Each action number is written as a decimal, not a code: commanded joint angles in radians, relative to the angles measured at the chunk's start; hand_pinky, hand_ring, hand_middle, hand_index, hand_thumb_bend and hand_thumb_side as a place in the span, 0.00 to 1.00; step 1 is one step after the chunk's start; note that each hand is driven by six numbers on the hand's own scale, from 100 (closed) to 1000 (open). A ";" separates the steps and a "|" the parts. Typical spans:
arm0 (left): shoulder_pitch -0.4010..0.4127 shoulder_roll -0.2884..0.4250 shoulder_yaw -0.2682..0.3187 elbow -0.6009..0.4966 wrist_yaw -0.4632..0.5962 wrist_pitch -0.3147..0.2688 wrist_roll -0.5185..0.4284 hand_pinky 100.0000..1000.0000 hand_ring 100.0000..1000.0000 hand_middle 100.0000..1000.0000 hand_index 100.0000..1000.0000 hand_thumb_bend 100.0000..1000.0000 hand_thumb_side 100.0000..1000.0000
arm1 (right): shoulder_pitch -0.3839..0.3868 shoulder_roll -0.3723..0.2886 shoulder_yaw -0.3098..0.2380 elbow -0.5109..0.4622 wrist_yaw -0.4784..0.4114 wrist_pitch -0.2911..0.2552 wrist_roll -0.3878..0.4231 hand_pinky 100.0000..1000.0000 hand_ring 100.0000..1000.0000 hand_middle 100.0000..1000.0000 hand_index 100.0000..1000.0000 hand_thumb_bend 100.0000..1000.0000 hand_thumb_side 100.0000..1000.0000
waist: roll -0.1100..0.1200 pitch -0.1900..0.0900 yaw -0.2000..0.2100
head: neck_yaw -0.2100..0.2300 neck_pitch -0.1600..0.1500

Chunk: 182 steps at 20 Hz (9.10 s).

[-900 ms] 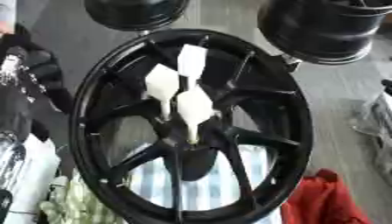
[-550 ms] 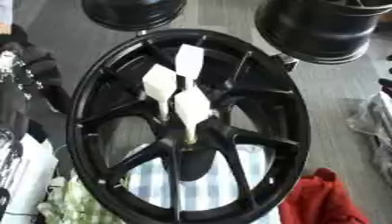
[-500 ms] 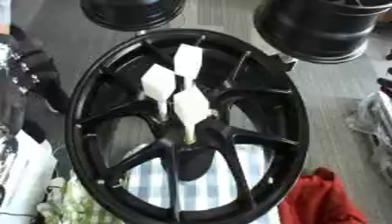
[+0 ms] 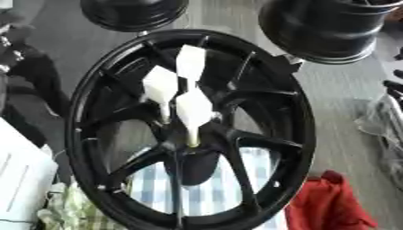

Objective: Pull the pin out of the wheel hub.

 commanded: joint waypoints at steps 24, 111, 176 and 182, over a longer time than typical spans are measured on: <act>-0.562 0.207 -0.453 0.106 -0.442 -0.189 -0.456 0.78 0.79 0.75 0.80 0.00 0.34 | 0.025 -0.060 0.002 -0.003 0.029 0.008 0.006 0.89 0.70 0.74 0.80 0.00 0.73 | 0.033 -0.034 0.008 | -0.029 0.001; -0.607 0.070 -0.506 0.418 -0.549 -0.477 -0.988 0.85 0.81 0.71 0.85 0.29 0.40 | 0.011 -0.063 0.024 0.031 0.024 0.032 0.025 0.88 0.66 0.70 0.78 0.00 0.75 | 0.039 -0.030 -0.003 | -0.045 0.028; -0.608 0.057 -0.523 0.391 -0.555 -0.422 -0.988 0.69 0.59 0.43 0.40 0.00 0.08 | 0.006 -0.064 0.039 0.049 0.031 0.042 0.038 0.89 0.65 0.70 0.78 0.00 0.76 | 0.040 -0.025 -0.010 | -0.031 0.030; -0.613 0.090 -0.463 0.324 -0.522 -0.380 -0.988 0.67 0.57 0.41 0.38 0.00 0.06 | 0.008 -0.066 0.037 0.048 0.030 0.040 0.036 0.89 0.65 0.70 0.78 0.00 0.76 | 0.041 -0.027 -0.007 | -0.032 0.030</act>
